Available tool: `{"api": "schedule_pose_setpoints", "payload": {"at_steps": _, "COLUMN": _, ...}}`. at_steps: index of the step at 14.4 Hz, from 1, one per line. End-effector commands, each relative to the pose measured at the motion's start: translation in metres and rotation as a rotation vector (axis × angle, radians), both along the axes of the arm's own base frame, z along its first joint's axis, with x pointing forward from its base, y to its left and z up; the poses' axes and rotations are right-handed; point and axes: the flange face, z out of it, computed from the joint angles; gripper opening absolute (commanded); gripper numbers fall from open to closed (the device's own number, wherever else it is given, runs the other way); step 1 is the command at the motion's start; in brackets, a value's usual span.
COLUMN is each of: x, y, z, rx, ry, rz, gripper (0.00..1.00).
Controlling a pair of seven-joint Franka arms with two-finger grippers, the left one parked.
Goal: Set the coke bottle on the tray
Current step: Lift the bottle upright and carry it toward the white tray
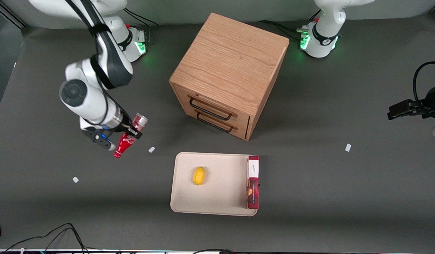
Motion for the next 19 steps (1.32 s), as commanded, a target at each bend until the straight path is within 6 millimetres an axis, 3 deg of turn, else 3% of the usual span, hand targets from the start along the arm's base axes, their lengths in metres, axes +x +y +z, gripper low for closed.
{"api": "schedule_pose_setpoints", "payload": {"at_steps": 1, "x": 0.016, "y": 0.002, "z": 0.076, "rx": 0.019, "ry": -0.016, "rz": 0.055, "gripper": 0.00}}
{"api": "schedule_pose_setpoints", "payload": {"at_steps": 3, "x": 0.029, "y": -0.001, "z": 0.116, "rx": 0.046, "ry": -0.014, "rz": 0.084, "gripper": 0.00}}
{"api": "schedule_pose_setpoints", "payload": {"at_steps": 5, "x": 0.045, "y": 0.002, "z": 0.130, "rx": 0.047, "ry": -0.005, "rz": 0.098, "gripper": 0.00}}
{"api": "schedule_pose_setpoints", "payload": {"at_steps": 7, "x": 0.068, "y": 0.006, "z": 0.130, "rx": 0.045, "ry": 0.012, "rz": 0.099, "gripper": 0.00}}
{"api": "schedule_pose_setpoints", "payload": {"at_steps": 10, "x": 0.109, "y": 0.027, "z": 0.098, "rx": 0.038, "ry": 0.052, "rz": 0.119, "gripper": 0.00}}
{"api": "schedule_pose_setpoints", "payload": {"at_steps": 13, "x": 0.145, "y": 0.062, "z": 0.038, "rx": 0.038, "ry": 0.042, "rz": 0.179, "gripper": 0.00}}
{"api": "schedule_pose_setpoints", "payload": {"at_steps": 19, "x": 0.168, "y": 0.112, "z": -0.077, "rx": 0.009, "ry": -0.024, "rz": 0.398, "gripper": 0.00}}
